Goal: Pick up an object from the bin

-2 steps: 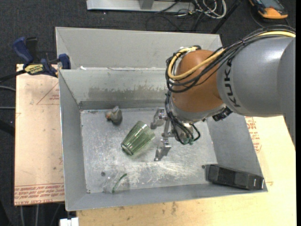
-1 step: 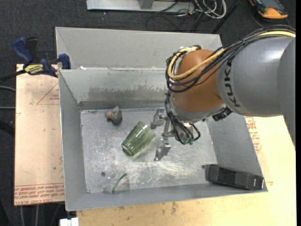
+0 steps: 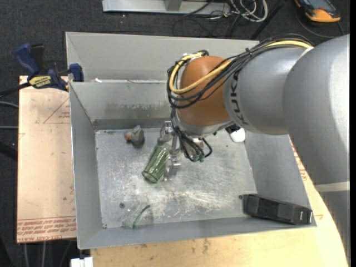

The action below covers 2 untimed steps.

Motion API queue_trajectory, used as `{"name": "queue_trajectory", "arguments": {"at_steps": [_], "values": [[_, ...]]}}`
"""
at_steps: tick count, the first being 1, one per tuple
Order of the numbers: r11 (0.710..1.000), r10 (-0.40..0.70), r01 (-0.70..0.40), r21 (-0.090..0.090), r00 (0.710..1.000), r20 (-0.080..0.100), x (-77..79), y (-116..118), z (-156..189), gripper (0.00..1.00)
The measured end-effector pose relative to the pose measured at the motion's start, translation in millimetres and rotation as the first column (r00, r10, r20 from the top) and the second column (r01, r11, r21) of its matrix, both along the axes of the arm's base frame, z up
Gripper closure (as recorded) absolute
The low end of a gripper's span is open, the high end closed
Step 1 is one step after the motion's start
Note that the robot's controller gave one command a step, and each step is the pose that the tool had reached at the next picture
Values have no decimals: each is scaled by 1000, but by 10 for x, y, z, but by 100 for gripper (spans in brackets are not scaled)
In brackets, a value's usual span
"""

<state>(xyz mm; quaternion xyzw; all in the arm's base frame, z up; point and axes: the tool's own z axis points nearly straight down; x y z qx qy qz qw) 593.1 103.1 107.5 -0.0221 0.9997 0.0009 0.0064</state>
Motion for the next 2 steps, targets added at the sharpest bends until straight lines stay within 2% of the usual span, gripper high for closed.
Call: {"name": "queue_trajectory", "arguments": {"at_steps": [1, 2], "values": [[996, 94, -94, 3, 995, 23, -109, 145, -256, 100], [996, 94, -94, 3, 995, 23, -109, 145, -256, 100]]}}
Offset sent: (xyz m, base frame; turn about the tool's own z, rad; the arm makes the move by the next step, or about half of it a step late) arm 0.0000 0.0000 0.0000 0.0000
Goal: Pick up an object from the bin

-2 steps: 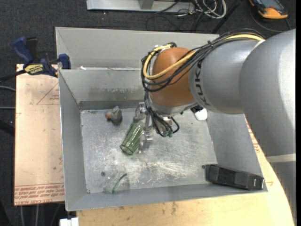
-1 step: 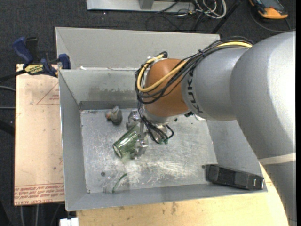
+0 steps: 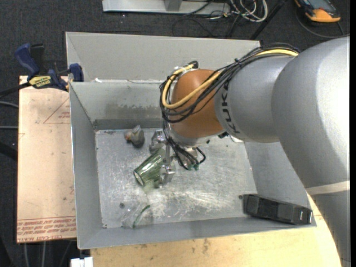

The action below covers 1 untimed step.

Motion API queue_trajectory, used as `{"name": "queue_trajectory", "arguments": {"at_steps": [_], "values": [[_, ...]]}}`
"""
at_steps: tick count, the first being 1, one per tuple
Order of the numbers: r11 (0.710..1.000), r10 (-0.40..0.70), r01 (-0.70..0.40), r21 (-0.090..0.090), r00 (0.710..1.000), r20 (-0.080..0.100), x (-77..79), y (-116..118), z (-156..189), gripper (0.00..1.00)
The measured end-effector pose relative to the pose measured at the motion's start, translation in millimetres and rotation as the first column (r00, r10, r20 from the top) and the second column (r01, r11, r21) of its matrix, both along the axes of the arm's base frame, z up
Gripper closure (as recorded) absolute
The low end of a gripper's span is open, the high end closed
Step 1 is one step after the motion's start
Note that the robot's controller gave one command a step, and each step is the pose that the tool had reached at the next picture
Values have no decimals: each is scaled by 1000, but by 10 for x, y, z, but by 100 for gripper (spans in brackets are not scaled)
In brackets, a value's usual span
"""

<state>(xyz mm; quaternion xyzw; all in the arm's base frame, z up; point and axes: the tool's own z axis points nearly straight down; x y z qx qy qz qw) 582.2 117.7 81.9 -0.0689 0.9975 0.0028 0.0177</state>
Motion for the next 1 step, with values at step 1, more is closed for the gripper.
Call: {"name": "queue_trajectory", "arguments": {"at_steps": [1], "values": [[961, 275, -276, -7, 961, -35, -286, -83, 1625, 100]]}}
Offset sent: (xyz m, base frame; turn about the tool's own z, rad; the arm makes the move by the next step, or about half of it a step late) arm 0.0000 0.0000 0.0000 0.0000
